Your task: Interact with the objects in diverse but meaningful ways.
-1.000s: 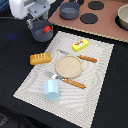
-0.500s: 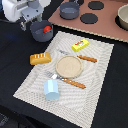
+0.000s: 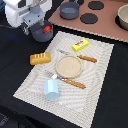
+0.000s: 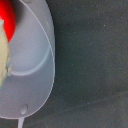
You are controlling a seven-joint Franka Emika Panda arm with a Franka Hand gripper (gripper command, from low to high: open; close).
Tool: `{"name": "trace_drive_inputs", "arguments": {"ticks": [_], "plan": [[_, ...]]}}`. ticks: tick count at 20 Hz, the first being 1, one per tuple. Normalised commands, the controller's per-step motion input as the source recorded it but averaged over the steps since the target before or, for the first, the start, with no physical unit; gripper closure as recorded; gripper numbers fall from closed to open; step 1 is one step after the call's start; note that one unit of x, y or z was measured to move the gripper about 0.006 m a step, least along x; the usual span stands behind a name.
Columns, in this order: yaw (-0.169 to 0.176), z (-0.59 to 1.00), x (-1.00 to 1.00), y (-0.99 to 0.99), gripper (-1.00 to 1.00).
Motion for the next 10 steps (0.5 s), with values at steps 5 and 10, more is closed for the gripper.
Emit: {"name": "trace_drive_inputs", "arguments": {"ticks": [5, 10], "plan": [[-0.011, -0.27, -0.43, 0.0, -1.0], [-0.007, -0.38, -0.38, 0.0, -1.0]]}}
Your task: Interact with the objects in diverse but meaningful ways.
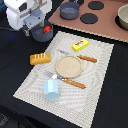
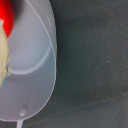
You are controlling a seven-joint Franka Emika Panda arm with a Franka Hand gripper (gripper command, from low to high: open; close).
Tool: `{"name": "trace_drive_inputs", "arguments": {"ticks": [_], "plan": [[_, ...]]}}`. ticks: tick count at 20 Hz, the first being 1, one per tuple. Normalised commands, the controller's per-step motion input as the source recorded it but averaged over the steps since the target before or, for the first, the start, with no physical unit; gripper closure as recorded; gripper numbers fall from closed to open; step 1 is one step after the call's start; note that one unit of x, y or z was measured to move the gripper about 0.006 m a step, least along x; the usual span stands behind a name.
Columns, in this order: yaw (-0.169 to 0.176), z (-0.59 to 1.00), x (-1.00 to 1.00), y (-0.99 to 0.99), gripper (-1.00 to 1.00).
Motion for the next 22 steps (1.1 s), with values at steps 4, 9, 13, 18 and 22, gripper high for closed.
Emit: {"name": "trace_drive_inputs", "arguments": {"ticks": [4, 9, 13, 18, 22], "plan": [[-0.002, -0.39, -0.43, 0.0, -1.0], [-0.004, -0.41, -0.39, 0.0, -1.0], [-0.005, -0.37, -0.34, 0.0, -1.0], [-0.009, -0.33, -0.34, 0.0, -1.0], [-0.012, -0.31, -0.34, 0.0, -1.0]]}}
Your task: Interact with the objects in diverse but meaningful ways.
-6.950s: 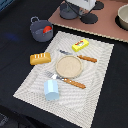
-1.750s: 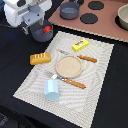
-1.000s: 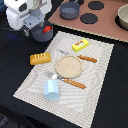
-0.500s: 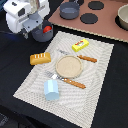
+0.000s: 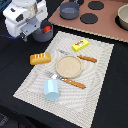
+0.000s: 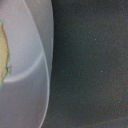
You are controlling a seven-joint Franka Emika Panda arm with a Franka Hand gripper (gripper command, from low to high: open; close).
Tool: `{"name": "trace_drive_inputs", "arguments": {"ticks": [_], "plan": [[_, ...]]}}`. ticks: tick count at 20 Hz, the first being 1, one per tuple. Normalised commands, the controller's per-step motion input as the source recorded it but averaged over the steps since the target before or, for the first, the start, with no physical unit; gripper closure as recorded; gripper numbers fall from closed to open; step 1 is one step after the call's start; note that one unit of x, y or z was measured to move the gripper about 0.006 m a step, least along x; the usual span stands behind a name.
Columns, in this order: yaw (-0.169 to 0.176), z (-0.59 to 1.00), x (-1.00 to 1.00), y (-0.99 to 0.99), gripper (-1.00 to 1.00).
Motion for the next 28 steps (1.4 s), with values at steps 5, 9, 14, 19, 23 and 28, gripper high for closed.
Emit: {"name": "trace_drive_inputs", "arguments": {"ticks": [5, 9, 14, 19, 23, 28], "plan": [[-0.016, -0.29, -0.34, 0.0, -1.0], [-0.021, -0.28, -0.34, 0.0, -1.0], [-0.021, -0.25, -0.37, 0.0, 1.0], [-0.016, -0.21, -0.37, 0.0, 1.0], [-0.013, -0.17, -0.35, 0.0, 1.0], [-0.015, -0.19, -0.34, 0.0, 1.0]]}}
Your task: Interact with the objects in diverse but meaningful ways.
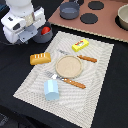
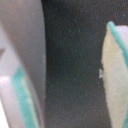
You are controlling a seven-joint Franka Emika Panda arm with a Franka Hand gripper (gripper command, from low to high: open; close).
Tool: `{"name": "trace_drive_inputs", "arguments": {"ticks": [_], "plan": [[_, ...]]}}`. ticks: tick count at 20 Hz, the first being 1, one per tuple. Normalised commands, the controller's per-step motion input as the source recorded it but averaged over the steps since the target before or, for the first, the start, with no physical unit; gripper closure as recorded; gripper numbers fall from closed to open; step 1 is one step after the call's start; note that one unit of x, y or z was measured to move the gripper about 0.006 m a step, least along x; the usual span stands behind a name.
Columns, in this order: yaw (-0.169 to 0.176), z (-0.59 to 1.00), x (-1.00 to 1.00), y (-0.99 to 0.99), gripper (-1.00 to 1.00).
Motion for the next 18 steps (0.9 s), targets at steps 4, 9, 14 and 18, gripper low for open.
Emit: {"name": "trace_drive_inputs", "arguments": {"ticks": [4, 9, 14, 18], "plan": [[-0.02, -0.2, -0.38, 0.0, 1.0], [-0.02, -0.15, -0.38, 0.0, 1.0], [-0.023, 0.59, -0.27, 0.05, 1.0], [-0.035, 1.0, -0.23, 0.22, 1.0]]}}
